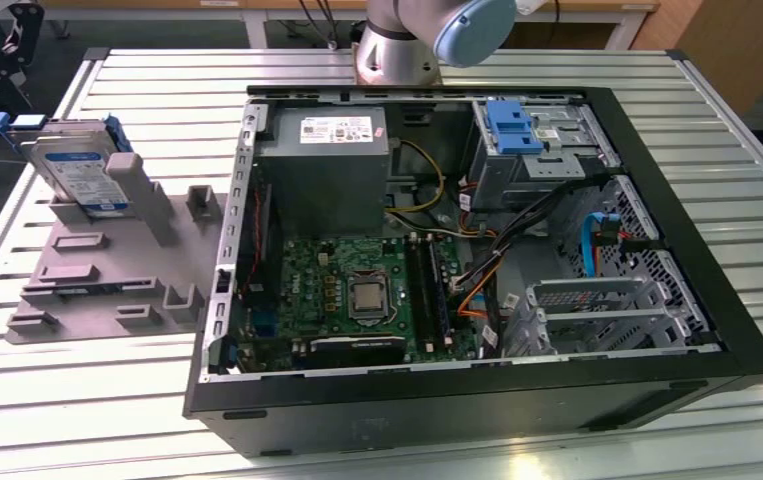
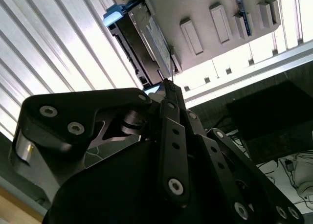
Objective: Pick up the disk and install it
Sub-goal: 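Pick up the disk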
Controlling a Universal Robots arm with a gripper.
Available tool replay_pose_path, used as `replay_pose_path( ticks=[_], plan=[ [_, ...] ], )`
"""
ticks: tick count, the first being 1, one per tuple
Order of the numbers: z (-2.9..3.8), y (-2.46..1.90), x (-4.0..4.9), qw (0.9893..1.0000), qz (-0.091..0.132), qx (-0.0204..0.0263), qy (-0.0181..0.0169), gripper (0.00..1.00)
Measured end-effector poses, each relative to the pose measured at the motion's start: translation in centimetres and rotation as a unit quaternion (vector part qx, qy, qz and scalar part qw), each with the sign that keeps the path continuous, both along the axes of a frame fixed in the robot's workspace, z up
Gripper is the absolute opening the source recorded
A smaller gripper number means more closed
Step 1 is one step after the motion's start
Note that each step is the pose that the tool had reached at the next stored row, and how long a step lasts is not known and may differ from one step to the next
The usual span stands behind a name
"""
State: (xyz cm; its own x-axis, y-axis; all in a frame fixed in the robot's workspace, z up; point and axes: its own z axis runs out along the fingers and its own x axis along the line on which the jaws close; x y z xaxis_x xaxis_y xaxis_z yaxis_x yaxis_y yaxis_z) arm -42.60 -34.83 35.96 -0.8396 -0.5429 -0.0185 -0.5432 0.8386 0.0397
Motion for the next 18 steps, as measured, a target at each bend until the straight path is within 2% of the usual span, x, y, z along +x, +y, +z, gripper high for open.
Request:
replay_pose_path(
  ticks=[12, 15, 18],
  plan=[
    [0.0, 0.0, 0.0, 1.0, 0.004, 0.0, 0.0, 0.11],
    [0.0, 0.0, 0.0, 0.9996, 0.027, 0.0, 0.0, 0.11],
    [-0.01, 0.0, 0.0, 0.9987, 0.051, 0.0, 0.0, 0.11]
  ],
)
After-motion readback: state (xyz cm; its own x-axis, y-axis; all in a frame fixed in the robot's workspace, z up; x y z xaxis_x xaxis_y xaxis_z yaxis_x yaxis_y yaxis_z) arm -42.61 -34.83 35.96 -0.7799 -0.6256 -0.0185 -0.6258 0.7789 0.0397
